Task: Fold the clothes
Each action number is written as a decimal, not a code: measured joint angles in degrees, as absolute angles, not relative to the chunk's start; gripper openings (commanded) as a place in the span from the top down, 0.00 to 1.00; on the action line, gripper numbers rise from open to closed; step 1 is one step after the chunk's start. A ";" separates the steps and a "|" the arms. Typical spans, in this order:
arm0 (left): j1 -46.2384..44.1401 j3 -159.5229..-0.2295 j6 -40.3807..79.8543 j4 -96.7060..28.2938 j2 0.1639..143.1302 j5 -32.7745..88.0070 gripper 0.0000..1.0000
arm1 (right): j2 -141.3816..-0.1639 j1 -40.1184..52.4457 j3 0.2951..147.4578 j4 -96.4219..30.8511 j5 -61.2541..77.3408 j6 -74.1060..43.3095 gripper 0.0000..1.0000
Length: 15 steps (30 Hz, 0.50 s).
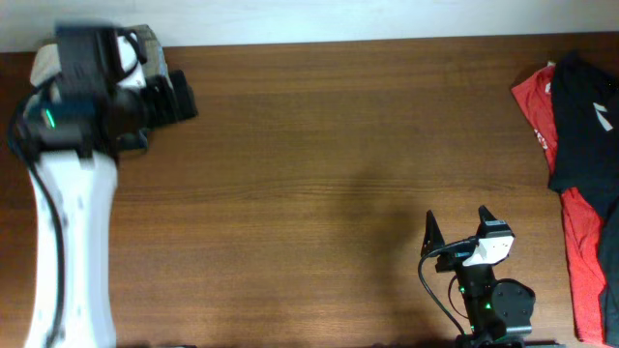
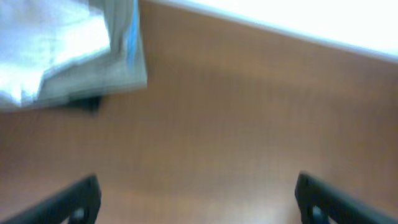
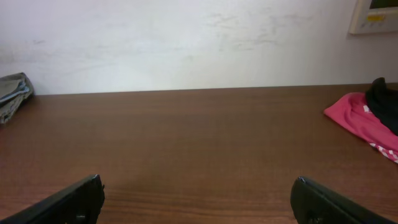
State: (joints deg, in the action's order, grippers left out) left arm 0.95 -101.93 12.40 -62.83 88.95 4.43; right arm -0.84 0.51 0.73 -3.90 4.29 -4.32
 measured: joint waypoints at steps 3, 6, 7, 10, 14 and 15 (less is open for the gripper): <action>-1.15 -75.99 11.42 -47.44 71.24 2.26 0.01 | -0.80 0.51 0.73 -3.86 4.27 -4.27 0.01; -1.17 -51.05 10.02 -29.28 51.66 1.06 0.01 | -0.75 0.51 0.73 -3.84 4.27 -4.34 0.01; -1.17 -44.01 9.87 -26.04 44.71 0.95 0.01 | -0.73 0.51 0.73 -3.88 4.27 -4.29 0.01; -1.17 -30.09 9.78 -24.29 28.36 0.38 0.01 | -0.73 0.51 0.73 -3.90 4.25 -4.32 0.01; -1.10 -19.42 9.41 -13.72 16.38 -0.73 0.01 | -0.67 0.51 0.73 -3.88 4.25 -4.29 0.01; -0.93 -16.78 9.41 -9.74 14.70 -0.73 0.01 | -0.69 0.51 0.71 -3.88 4.25 -4.32 0.01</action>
State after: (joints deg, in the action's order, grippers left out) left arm -0.93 -16.78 9.41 -9.74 14.70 -0.73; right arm -0.69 0.51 0.71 -3.88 4.25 -4.32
